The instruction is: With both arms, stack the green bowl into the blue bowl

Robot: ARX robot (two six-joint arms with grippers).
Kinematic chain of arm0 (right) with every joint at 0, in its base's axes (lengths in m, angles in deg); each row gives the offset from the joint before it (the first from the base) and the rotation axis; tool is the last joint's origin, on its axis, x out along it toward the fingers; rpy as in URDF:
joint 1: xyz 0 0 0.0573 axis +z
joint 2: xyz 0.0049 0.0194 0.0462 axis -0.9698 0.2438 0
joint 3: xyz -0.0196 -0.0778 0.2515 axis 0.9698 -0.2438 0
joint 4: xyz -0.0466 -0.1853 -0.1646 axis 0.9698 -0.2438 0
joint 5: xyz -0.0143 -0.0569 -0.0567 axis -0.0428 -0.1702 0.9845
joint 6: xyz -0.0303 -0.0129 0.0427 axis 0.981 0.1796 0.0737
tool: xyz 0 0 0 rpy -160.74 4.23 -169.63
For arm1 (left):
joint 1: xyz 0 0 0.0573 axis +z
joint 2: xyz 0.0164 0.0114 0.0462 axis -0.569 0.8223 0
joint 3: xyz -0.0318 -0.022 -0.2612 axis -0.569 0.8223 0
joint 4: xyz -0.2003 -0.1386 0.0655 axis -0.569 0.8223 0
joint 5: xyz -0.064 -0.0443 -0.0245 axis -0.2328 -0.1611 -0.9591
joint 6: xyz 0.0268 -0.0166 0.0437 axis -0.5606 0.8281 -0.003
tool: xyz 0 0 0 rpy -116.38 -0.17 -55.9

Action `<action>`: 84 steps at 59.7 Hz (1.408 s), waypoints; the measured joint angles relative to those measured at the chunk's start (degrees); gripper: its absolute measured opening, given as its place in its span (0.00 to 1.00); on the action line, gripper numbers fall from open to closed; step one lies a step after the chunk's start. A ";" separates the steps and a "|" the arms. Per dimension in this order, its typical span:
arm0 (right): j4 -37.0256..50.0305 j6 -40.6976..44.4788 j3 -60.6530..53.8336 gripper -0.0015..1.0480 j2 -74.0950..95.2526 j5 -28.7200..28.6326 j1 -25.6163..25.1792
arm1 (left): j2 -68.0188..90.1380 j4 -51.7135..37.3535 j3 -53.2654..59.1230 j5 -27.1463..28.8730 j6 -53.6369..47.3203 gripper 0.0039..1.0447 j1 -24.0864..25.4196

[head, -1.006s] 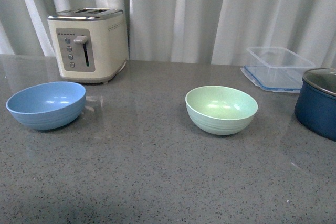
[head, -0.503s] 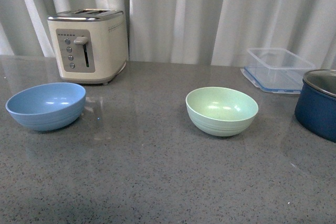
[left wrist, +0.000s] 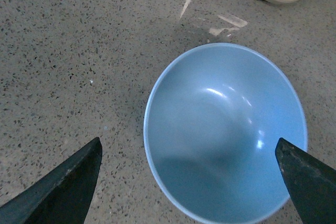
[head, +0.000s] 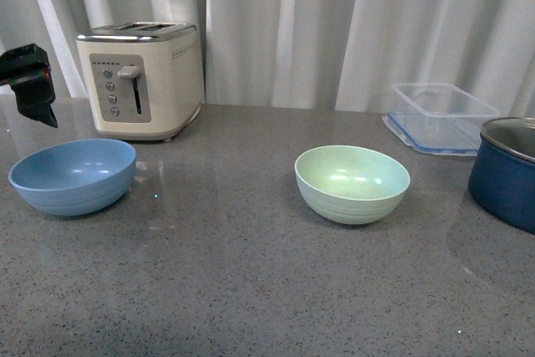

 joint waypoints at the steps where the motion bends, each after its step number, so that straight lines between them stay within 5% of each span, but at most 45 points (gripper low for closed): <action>1: 0.00 0.00 0.00 0.90 0.00 0.00 0.00 | 0.37 0.04 -0.26 0.00 0.09 0.94 0.02; 21: 0.00 -0.02 0.00 0.90 0.00 -0.02 0.00 | 11.13 0.72 -6.01 0.66 1.92 0.92 0.74; 30: 0.00 0.00 0.00 0.90 0.00 -0.02 0.00 | 13.00 1.55 -7.02 0.61 2.16 0.70 0.96; 37: 0.00 -0.02 0.00 0.90 0.00 -0.02 0.00 | 13.73 2.25 -7.26 0.50 2.16 0.43 1.11; 53: 0.00 0.00 0.00 0.90 0.00 0.00 0.00 | 12.98 3.23 -7.26 -1.55 2.29 0.04 1.36; 71: 0.00 -0.02 0.00 0.90 0.00 0.00 0.00 | 7.72 4.96 -7.32 -4.94 2.34 0.03 -0.48; 84: 0.00 0.00 0.00 0.90 0.00 -0.02 0.00 | 5.55 5.11 -8.02 -4.61 2.54 0.03 -6.71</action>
